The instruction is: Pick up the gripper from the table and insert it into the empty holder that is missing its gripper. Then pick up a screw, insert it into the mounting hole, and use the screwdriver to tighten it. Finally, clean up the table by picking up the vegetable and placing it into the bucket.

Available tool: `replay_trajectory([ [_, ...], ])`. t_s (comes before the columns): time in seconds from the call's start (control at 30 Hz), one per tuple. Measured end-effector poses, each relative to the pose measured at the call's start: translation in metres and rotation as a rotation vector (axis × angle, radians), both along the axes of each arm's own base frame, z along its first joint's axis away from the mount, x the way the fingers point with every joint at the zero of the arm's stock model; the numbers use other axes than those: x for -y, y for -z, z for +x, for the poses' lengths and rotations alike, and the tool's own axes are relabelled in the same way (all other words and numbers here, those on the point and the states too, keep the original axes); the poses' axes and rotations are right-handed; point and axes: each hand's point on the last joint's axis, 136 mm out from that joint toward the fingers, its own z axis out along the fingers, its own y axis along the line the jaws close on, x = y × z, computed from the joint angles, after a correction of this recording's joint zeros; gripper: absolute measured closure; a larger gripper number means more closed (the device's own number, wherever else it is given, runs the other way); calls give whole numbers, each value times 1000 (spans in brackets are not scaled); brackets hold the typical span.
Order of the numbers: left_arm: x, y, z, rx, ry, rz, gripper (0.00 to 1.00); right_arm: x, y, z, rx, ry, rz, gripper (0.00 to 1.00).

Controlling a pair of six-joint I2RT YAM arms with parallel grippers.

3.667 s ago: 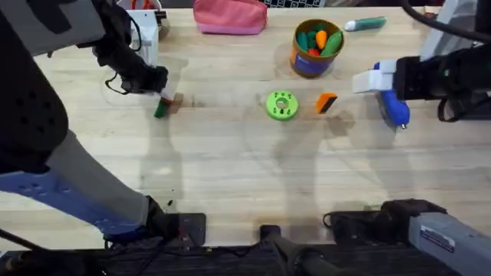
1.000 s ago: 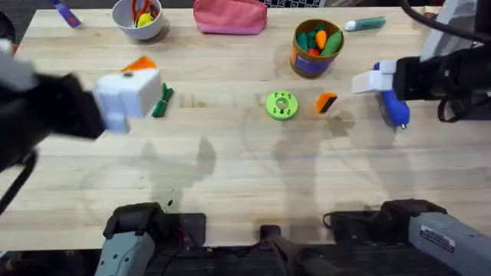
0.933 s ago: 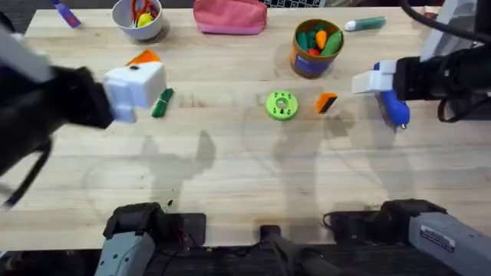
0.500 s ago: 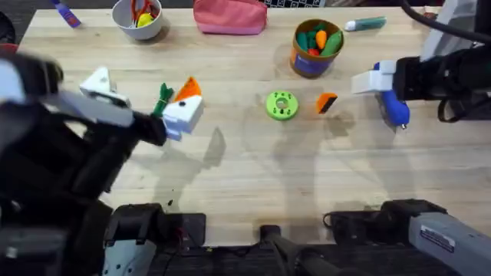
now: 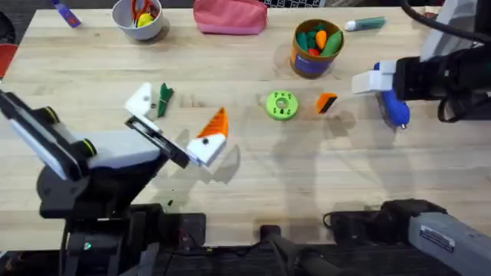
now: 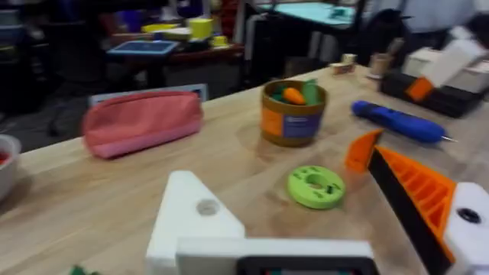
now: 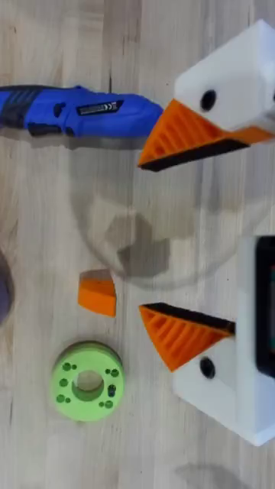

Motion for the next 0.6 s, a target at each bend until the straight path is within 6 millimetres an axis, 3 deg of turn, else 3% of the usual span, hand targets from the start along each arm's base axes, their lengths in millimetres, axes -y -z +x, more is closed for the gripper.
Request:
replay_trajectory([
  [0.3,41,30,-32,-82,300,-20,15,0,0,0,0,0,0,8],
  [0.6,58,40,-59,-94,476,17,14,0,0,0,0,0,0,8],
])
